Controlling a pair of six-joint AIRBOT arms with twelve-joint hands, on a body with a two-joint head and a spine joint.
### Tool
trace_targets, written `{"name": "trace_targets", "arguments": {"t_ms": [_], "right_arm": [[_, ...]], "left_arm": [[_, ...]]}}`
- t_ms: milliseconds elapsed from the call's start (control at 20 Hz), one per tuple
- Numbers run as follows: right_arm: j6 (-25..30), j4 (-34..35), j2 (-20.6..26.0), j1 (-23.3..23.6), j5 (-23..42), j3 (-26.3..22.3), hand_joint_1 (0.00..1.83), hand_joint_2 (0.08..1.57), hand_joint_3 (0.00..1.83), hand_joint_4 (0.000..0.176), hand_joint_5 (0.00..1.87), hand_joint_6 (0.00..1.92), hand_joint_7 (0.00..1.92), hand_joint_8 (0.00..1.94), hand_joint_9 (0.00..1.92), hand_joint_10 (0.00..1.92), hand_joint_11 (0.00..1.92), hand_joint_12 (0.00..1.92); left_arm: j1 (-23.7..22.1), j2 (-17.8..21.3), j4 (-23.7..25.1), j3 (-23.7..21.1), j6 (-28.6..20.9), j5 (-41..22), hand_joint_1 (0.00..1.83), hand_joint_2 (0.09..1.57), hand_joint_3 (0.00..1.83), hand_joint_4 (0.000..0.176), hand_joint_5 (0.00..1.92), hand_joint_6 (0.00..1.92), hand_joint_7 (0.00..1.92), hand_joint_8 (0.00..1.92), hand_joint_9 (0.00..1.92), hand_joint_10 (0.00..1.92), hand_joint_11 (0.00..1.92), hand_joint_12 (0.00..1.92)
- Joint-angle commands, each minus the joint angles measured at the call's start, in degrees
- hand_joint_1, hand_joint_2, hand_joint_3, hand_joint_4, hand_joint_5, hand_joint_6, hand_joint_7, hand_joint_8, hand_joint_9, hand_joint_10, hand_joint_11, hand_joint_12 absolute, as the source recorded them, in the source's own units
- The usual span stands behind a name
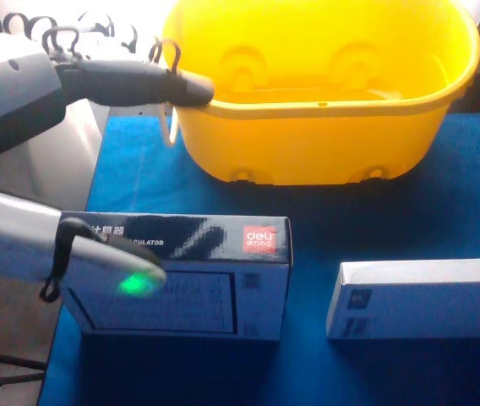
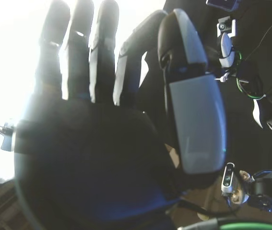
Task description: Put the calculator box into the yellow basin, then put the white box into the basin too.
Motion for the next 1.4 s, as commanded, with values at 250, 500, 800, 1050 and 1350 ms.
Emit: {"name": "trace_targets", "arguments": {"t_ms": [250,500,800,1050,1350], "right_arm": [[0.4,-0.2,-0.3,0.3,-6.9,0.7,0.95,0.73,0.00,0.000,0.64,0.02,0.67,0.01,0.58,0.05,0.03,1.26],[0.4,1.5,-3.6,0.3,-4.4,2.4,0.78,0.69,0.00,0.000,0.59,0.00,0.62,0.01,0.65,0.06,0.16,1.31],[0.4,2.4,-5.7,-0.2,-2.6,3.2,0.64,0.70,0.00,0.000,0.58,0.00,0.57,0.00,0.56,0.05,0.04,1.34],[0.4,2.5,-7.9,-0.2,0.5,4.2,0.66,0.74,0.01,0.000,0.56,0.00,0.60,0.01,0.57,0.11,0.05,1.39],[0.4,2.5,-9.9,-0.2,1.9,5.1,1.15,0.95,0.01,0.000,0.77,0.07,0.82,0.11,0.52,0.82,0.25,1.47]], "left_arm": [[-0.6,0.2,-2.8,0.1,1.6,-4.8,0.54,0.88,0.01,0.000,0.43,0.00,0.47,0.02,0.19,0.59,0.00,1.35],[2.7,-3.4,-5.2,2.2,1.9,-1.7,0.58,0.87,0.00,0.000,0.42,0.00,0.39,0.00,0.24,0.32,0.00,1.12],[8.5,-7.2,-9.5,4.0,2.7,-2.5,0.59,0.89,0.00,0.000,0.36,0.01,0.34,0.01,0.28,0.13,0.00,1.09],[11.2,-9.7,-11.7,5.6,3.2,-1.3,0.54,0.89,0.00,0.000,0.44,0.02,0.40,0.02,0.34,0.15,0.00,1.27],[13.2,-12.4,-13.2,7.6,3.2,0.0,0.84,0.99,0.00,0.000,0.58,0.01,0.48,0.01,0.34,0.35,0.00,1.52]]}}
